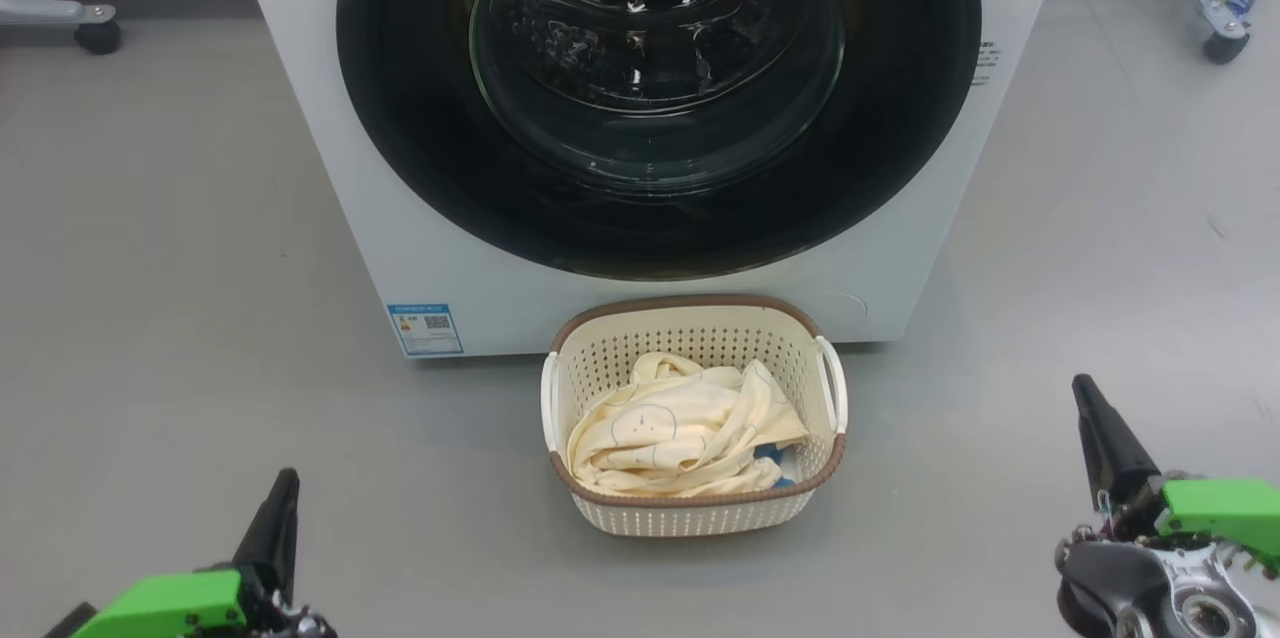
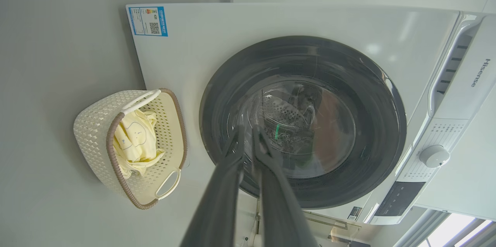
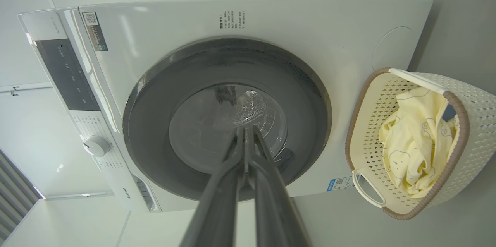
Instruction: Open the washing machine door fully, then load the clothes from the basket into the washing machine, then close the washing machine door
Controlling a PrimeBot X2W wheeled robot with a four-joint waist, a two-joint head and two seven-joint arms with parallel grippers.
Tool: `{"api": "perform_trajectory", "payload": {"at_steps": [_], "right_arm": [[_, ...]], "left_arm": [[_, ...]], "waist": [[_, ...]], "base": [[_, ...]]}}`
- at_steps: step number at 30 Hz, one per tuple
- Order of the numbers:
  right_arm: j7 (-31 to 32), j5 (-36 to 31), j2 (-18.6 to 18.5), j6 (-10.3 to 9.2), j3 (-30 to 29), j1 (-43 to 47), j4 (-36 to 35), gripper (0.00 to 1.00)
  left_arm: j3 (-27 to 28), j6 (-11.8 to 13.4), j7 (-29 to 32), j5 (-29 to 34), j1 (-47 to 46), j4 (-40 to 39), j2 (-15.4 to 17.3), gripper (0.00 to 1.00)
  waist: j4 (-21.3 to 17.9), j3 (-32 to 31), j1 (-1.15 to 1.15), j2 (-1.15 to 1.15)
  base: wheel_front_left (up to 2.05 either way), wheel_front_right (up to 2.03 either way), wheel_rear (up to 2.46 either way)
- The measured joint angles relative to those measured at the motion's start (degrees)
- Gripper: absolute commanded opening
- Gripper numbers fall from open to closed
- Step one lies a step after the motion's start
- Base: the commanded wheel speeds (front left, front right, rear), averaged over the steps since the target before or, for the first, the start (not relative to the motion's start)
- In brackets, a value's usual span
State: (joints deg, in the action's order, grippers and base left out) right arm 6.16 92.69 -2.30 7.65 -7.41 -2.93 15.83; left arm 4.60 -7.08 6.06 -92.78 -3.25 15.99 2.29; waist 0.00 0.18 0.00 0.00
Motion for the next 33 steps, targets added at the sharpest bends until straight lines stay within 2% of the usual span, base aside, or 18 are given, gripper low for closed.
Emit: {"api": "perform_trajectory", "payload": {"at_steps": [8, 21, 33], "right_arm": [[-0.1, 0.0, 1.4, 0.01, 0.7, 5.2, 5.6, 1.0], [-2.2, -0.7, 1.4, 0.01, 2.0, 5.0, 3.7, 1.0], [-4.2, -7.6, 1.4, 0.01, 2.5, 5.0, 1.9, 1.0]], "left_arm": [[-0.8, 0.1, -0.1, 0.0, 4.4, 5.7, -1.3, 1.0], [-1.5, 0.1, -2.1, 1.8, 4.6, 4.3, -1.3, 1.0], [-2.4, 0.1, -4.2, 7.5, 4.6, 2.6, -1.2, 1.0]], "waist": [[0.0, 0.0, 0.0, 0.0], [0.0, 0.2, 0.0, 0.0], [0.1, 0.3, 0.0, 0.0]], "base": [[0.0, 0.0, 0.0], [0.0, 0.0, 0.0], [0.0, 0.0, 0.0]]}}
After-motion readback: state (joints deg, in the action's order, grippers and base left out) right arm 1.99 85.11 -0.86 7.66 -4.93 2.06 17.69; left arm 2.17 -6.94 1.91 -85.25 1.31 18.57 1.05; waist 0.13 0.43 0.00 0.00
